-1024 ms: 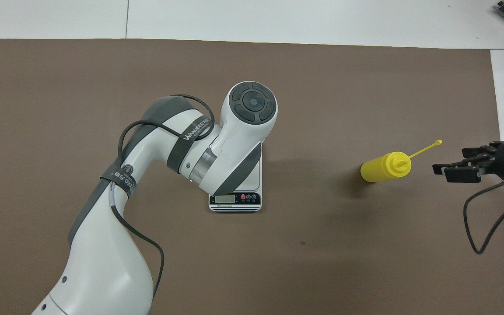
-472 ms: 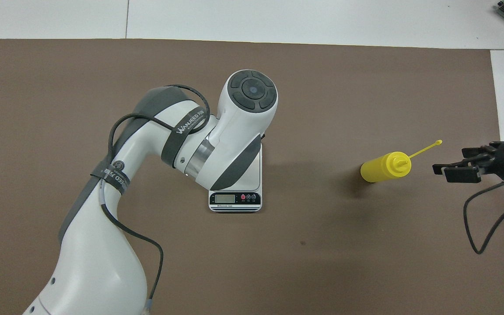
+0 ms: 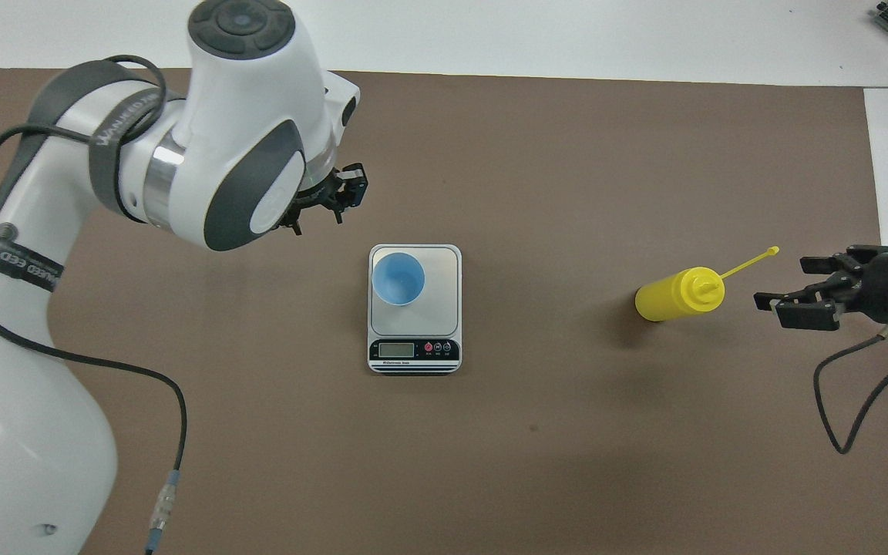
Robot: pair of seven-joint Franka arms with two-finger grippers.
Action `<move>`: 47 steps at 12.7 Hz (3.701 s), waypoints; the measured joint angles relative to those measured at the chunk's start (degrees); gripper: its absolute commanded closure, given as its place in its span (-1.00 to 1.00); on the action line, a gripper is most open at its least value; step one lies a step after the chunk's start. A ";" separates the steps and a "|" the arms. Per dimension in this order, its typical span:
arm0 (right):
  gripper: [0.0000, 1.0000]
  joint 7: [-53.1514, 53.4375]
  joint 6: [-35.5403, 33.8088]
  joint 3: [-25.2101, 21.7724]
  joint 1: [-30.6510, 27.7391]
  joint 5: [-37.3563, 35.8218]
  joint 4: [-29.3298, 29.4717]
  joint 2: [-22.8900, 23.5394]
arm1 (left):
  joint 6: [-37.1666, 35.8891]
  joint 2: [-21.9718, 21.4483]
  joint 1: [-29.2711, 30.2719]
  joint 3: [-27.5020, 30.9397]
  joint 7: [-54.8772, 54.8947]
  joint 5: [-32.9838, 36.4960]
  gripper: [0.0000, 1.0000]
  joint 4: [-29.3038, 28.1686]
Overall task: Pour seasoning into cup on scale with both arms
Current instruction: 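Raise the left gripper away while the right gripper grasps the bottle, then lift the yellow bottle with the right gripper and carry it over the cup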
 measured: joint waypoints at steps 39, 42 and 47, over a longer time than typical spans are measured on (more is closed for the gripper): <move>0.15 -47.30 23.24 0.22 18.13 49.36 -5.23 13.63 | 5.43 -20.22 21.69 -0.24 45.51 -0.55 -0.19 -23.15; 0.15 -37.42 25.29 0.23 21.80 39.35 -2.53 13.68 | 3.23 -21.27 21.75 -0.10 45.33 -1.21 -0.19 -21.06; 0.14 -17.68 25.52 0.22 26.66 18.15 2.92 15.55 | -3.58 -23.84 21.90 -0.04 45.33 -1.22 -0.22 -17.30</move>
